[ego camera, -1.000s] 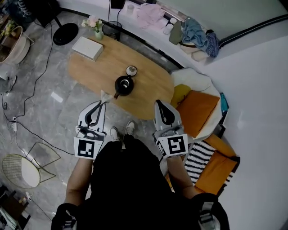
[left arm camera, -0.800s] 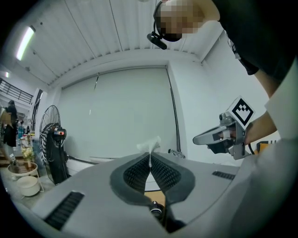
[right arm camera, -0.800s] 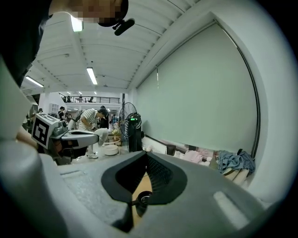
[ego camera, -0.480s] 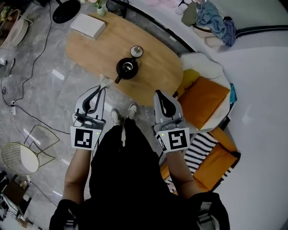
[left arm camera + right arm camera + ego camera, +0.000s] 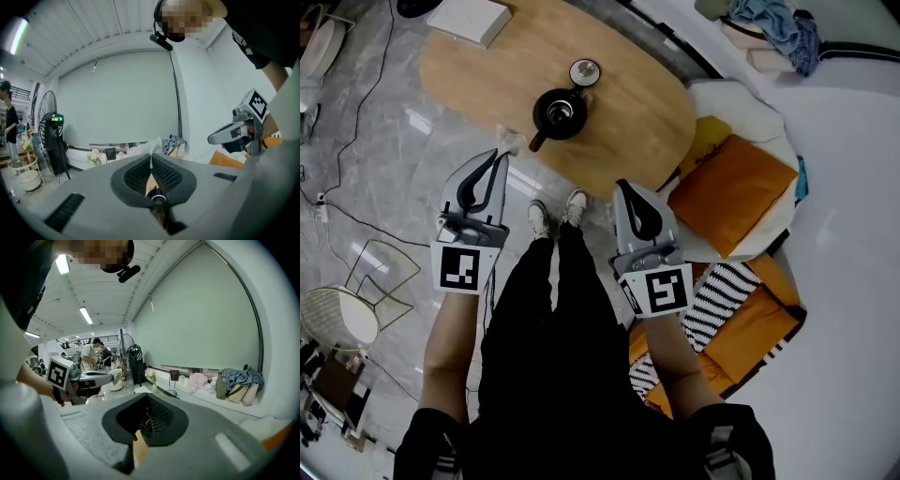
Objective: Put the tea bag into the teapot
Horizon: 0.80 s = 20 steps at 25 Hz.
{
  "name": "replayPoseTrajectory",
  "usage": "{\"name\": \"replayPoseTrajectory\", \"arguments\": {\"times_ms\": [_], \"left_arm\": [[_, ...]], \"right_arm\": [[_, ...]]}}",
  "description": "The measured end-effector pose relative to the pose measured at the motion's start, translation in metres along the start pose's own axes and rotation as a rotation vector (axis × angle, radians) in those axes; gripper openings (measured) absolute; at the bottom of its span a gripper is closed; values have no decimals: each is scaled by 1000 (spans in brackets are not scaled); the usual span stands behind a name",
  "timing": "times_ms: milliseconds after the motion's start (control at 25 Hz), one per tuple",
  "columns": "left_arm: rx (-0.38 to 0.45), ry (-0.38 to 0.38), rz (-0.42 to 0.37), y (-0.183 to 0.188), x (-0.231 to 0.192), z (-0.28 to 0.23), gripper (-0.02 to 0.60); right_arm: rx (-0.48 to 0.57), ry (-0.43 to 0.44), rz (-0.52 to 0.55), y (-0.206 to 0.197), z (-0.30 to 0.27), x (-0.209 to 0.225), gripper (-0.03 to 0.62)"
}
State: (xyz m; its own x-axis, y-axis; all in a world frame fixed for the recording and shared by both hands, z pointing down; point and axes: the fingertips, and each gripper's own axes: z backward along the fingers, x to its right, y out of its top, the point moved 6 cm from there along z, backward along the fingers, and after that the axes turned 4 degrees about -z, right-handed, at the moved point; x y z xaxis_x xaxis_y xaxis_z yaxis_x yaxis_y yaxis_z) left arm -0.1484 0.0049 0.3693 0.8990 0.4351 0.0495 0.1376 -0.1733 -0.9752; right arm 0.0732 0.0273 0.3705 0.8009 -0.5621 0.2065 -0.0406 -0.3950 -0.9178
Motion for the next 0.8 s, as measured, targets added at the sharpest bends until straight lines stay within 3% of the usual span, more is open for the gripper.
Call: {"name": "replayPoseTrajectory", "arguments": {"times_ms": [800], "left_arm": [[-102, -11, 0, -67, -11, -52, 8]], "right_arm": [[-74, 22, -43, -62, -50, 39, 5]]}}
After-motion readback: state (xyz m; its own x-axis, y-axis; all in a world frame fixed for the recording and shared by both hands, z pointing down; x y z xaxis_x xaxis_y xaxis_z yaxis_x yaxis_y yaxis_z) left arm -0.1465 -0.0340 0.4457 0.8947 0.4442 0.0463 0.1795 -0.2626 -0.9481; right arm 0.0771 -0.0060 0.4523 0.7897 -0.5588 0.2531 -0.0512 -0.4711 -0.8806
